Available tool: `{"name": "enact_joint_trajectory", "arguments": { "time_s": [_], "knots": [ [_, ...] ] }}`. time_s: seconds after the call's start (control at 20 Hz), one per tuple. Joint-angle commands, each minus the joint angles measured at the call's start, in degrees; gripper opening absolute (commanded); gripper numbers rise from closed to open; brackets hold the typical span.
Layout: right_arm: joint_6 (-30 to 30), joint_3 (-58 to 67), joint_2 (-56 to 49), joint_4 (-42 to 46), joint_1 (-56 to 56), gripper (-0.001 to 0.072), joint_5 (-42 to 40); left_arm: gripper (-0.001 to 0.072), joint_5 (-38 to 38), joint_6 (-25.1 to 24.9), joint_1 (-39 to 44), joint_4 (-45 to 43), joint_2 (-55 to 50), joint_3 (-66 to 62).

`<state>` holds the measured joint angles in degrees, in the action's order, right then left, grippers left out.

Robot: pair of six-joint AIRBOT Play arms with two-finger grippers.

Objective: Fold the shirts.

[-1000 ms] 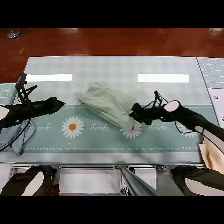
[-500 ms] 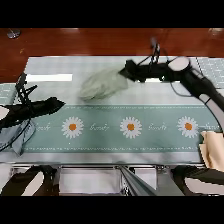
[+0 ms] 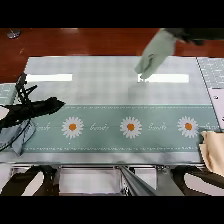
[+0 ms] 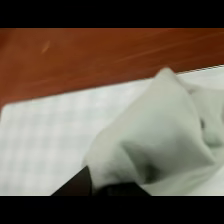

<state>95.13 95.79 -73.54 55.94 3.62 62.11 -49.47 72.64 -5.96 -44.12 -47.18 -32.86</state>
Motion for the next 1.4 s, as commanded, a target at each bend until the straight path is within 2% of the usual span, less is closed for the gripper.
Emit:
{"name": "enact_joint_trajectory", "arguments": {
  "time_s": [0.0, 0.2, 0.55, 0.65, 0.75, 0.85, 0.9, 1.0, 1.1, 1.15, 1.2, 1.25, 1.35],
  "knots": [
    [7.34, 1.40, 6.16, 12.31, 10.25, 0.0042, 10.75, 0.0029, -0.04, 0.00, 0.04, 0.00, 0.00, 0.02],
    [9.16, -1.77, 11.02, 19.02, 22.14, 0.0043, 24.52, 0.0029, 0.02, 0.00, 0.04, 0.00, 0.00, 0.02],
    [10.29, -23.63, 24.65, 19.93, 43.25, 0.0042, 29.35, 0.0030, 0.37, -0.22, 0.02, 0.00, 0.00, 0.02],
    [10.29, -27.23, 27.78, 25.59, 50.27, 0.0043, 32.65, 0.0029, 0.94, -0.20, 0.04, 0.02, 0.00, 0.02],
    [9.64, -29.00, 30.32, 34.77, 55.98, 0.0043, 35.89, 0.0030, 1.03, -0.17, 0.04, 0.28, 0.00, 0.02],
    [6.51, -30.67, 32.61, 42.75, 61.66, 0.0043, 38.27, 0.0029, 1.03, -0.17, 0.04, 0.28, 0.00, 0.02],
    [4.81, -32.04, 33.92, 45.38, 64.48, 0.0043, 39.06, 0.0029, 1.07, -0.17, 0.04, 0.28, 0.00, 0.02],
    [4.66, -36.44, 37.66, 46.01, 66.90, 0.0043, 39.76, 0.0029, 1.07, -0.20, 0.04, 0.26, 0.00, 0.02],
    [5.86, -40.48, 41.00, 51.17, 66.90, 0.0047, 37.27, 0.0030, 1.09, -0.17, 0.04, 0.28, 0.00, 0.02],
    [7.69, -41.72, 41.55, 53.83, 66.90, 0.0176, 36.39, 0.0029, 1.09, -0.20, 0.04, 0.26, 0.00, 0.02],
    [8.17, -42.62, 41.46, 53.99, 66.90, 0.0466, 36.00, 0.0029, 1.16, -0.20, 0.04, 0.24, 0.00, 0.02],
    [7.69, -43.12, 40.85, 53.37, 66.90, 0.0634, 35.69, 0.0030, 1.55, -0.20, 0.04, 0.24, -0.02, 0.02],
    [7.37, -42.97, 39.01, 51.32, 66.86, 0.0627, 32.94, 0.0029, 3.04, -0.17, 0.02, 0.24, -0.02, -0.02]
  ]
}}
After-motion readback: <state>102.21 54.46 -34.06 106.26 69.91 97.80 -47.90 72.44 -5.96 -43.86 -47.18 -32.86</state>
